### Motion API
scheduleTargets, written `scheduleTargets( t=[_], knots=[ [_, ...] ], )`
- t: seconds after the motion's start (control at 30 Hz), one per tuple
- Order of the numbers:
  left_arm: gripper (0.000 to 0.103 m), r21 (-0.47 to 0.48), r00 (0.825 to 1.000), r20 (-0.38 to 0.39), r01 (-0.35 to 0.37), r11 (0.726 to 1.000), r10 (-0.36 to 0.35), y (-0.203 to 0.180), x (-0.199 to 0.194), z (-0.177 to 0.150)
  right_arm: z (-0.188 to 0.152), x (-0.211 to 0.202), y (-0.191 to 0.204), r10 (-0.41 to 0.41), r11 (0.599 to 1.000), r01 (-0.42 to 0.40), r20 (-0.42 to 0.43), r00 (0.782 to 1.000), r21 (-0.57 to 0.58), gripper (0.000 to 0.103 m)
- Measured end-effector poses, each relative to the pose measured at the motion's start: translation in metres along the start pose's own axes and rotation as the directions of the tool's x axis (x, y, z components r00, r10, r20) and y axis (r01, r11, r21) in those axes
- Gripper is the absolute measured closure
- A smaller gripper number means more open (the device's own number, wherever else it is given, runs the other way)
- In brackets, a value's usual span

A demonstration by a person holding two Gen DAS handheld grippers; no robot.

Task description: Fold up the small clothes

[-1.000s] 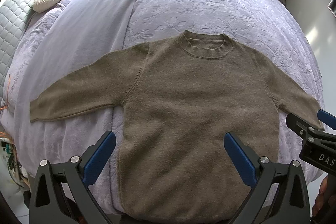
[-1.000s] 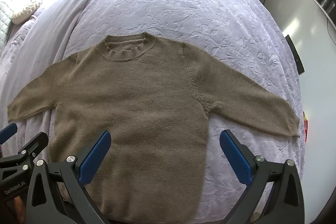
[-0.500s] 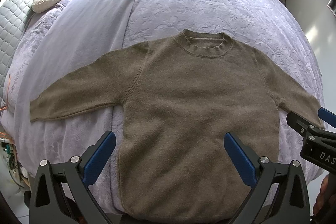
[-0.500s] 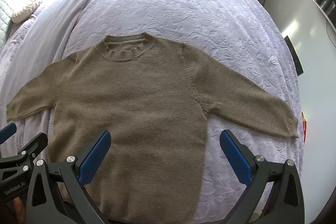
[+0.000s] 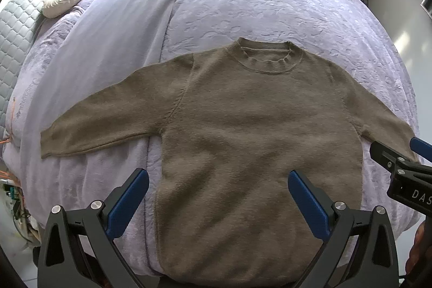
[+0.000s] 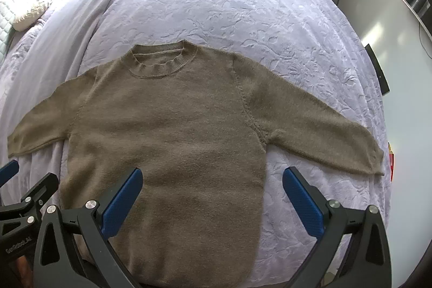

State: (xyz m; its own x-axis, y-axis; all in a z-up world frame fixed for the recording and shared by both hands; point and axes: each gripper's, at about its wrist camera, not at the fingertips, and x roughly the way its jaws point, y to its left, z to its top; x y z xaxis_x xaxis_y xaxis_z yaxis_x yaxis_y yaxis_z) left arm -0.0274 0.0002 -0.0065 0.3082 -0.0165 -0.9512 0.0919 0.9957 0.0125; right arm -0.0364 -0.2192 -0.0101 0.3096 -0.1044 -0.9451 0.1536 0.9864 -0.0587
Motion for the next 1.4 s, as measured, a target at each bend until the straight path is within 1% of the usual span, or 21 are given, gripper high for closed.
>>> scheduleTargets(
  t=[0.17, 0.3, 0.47, 0.73, 0.97, 1.13, 1.23, 1.3, 1.37, 1.4],
  knots=[
    [0.0, 0.007, 1.0, 0.006, 0.0, 1.0, 0.0, 0.003, 0.002, 0.0, 0.001, 0.006, 0.004, -0.007, 1.0, 0.007, -0.015, 1.0, 0.0, 0.0],
    [0.0, 0.026, 1.0, 0.022, -0.005, 1.0, 0.004, 0.006, 0.004, 0.003, 0.001, 0.011, 0.006, 0.004, 1.0, -0.004, -0.029, 1.0, 0.021, 0.0],
    [0.0, 0.005, 0.999, 0.023, 0.022, 1.0, -0.022, 0.014, 0.01, 0.006, 0.002, 0.016, 0.008, -0.005, 1.0, 0.006, -0.04, 0.999, 0.03, 0.0],
    [0.0, -0.025, 0.999, 0.015, 0.05, 0.998, -0.05, 0.024, 0.02, 0.0, -0.001, 0.021, 0.014, -0.015, 1.0, 0.016, -0.052, 0.999, 0.011, 0.0],
    [0.0, -0.029, 0.997, 0.009, 0.075, 0.997, -0.075, 0.027, 0.026, -0.004, -0.004, 0.023, 0.02, -0.002, 1.0, 0.003, -0.052, 0.999, 0.017, 0.0],
    [0.0, -0.046, 0.994, 0.011, 0.111, 0.993, -0.111, 0.034, 0.03, -0.006, -0.005, 0.022, 0.026, 0.007, 1.0, -0.006, -0.042, 0.999, 0.022, 0.0],
    [0.0, -0.081, 0.987, 0.018, 0.161, 0.984, -0.16, 0.045, 0.035, -0.009, -0.005, 0.021, 0.028, 0.005, 0.999, -0.003, -0.056, 0.998, 0.032, 0.0],
    [0.0, -0.129, 0.977, 0.023, 0.213, 0.968, -0.212, 0.059, 0.04, -0.011, -0.006, 0.022, 0.032, 0.014, 0.999, -0.012, -0.064, 0.998, 0.036, 0.0],
    [0.0, -0.199, 0.967, 0.032, 0.256, 0.946, -0.254, 0.082, 0.048, -0.013, -0.009, 0.022, 0.038, 0.056, 0.998, -0.053, -0.068, 0.996, 0.034, 0.0],
    [0.0, -0.233, 0.963, 0.041, 0.268, 0.935, -0.266, 0.095, 0.052, -0.014, -0.011, 0.022, 0.046, 0.095, 0.995, -0.094, -0.069, 0.993, 0.027, 0.0]
  ],
)
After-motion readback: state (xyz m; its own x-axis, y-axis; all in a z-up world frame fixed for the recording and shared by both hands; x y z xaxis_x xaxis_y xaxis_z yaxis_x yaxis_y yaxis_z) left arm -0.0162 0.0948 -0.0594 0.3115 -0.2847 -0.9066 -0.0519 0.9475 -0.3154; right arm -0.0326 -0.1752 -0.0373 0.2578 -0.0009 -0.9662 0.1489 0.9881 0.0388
